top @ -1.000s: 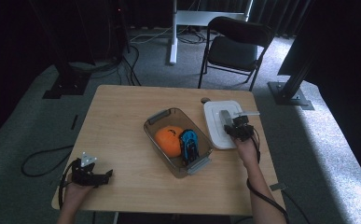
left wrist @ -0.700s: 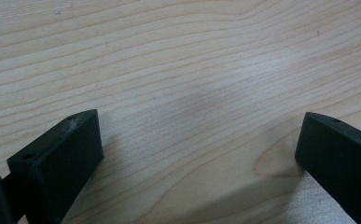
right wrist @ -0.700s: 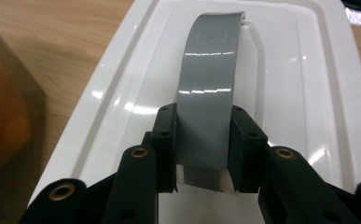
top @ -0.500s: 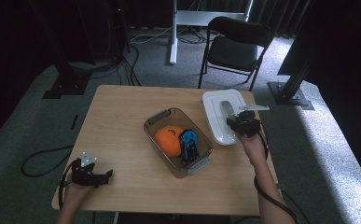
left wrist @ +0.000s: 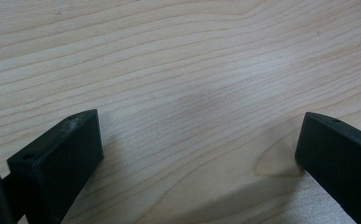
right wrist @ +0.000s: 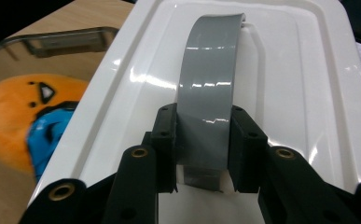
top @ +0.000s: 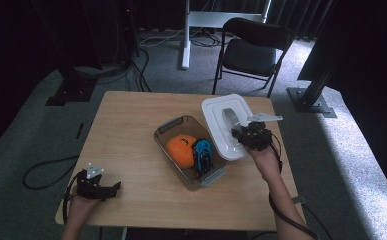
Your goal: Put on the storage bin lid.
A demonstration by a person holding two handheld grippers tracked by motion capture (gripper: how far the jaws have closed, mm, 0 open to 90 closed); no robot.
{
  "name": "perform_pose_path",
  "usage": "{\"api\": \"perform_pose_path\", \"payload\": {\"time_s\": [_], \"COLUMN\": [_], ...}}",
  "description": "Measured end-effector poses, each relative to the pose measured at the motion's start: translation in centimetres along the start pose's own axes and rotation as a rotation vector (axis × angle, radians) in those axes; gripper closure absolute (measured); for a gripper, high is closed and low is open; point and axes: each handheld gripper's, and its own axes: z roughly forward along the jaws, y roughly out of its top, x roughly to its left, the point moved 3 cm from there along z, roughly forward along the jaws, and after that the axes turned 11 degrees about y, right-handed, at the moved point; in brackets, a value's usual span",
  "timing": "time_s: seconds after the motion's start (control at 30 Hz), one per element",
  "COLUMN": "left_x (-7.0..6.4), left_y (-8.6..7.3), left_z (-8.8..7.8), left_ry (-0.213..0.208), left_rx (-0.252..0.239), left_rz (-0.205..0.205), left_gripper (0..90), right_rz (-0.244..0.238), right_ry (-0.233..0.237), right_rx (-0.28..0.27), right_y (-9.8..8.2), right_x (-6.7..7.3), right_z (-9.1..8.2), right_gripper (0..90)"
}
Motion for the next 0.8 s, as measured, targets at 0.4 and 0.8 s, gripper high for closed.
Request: {"api": "perform_pose_path", "payload": {"time_s": [0.4,0.8], "left_x": [0.0,0.0], "left_y": [0.0,0.0], "left_z": [0.0,0.0], "left_ry": [0.000,0.000], "left_rx": [0.001,0.000], "left_rz": [0.002,0.000], "left_gripper": [1.1,1.1], "right_rz": [-0.069,-0.115], "right_ry": [0.095,0.197], "right_rx": [0.037,0.066], "right_y": [0.0,0.2], "right_x": [3.6,6.7], "right_z": [1.5,3.2], "right_gripper": [67.3,67.2]}}
